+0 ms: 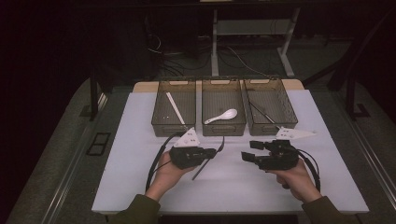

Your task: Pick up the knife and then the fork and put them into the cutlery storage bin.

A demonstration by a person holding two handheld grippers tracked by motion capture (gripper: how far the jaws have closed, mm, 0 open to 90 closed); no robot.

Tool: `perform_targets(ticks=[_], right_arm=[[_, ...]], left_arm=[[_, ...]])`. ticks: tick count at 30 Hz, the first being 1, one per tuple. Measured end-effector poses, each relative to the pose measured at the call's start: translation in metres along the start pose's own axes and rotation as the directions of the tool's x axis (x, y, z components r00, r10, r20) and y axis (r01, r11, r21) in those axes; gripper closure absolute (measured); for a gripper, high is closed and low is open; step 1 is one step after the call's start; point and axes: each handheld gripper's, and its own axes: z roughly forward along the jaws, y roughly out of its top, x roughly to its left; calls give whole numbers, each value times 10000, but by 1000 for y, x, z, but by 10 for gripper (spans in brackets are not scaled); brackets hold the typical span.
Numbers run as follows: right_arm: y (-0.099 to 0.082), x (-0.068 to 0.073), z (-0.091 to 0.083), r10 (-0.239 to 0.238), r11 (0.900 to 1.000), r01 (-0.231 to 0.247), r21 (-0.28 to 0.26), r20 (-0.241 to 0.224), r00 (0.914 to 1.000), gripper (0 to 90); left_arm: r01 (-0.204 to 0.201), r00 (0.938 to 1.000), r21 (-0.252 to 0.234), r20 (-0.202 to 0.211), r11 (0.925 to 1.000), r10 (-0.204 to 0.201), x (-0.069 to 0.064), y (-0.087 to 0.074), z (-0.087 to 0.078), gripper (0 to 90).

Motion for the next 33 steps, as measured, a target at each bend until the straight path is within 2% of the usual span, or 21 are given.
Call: perform_targets(ticks=[5,8,14,19,26,31,33], right_arm=[[10,10,16,-74,10000,73,-18,-465,9989,401],[15,11,22,-11,9999,7,-100,-466,9989,427],[22,6,29,126,9997,-129,-211,-146,9998,511],[23,1,32,579,9980,-582,-234,-104,9983,705],[24,4,32,411,9988,-408,-274,114,9991,738],[24,5,32,362,9983,-350,-463,256,9990,769],[24,5,31,286,9981,-258,-552,505,9983,873]], left_arm=[[-115,9998,-50,-160,9999,114,-8,8,13,859],[-146,9997,-149,-219,9998,143,-11,12,18,859],[-214,9992,-276,-350,9994,204,-16,17,25,859],[-175,9990,-264,-405,9995,165,-16,16,27,858],[-46,9992,-349,-396,9994,32,-16,16,27,856],[65,9998,-661,-173,9978,-76,-15,16,27,846],[190,9998,-856,128,9962,-179,-17,16,28,809]])
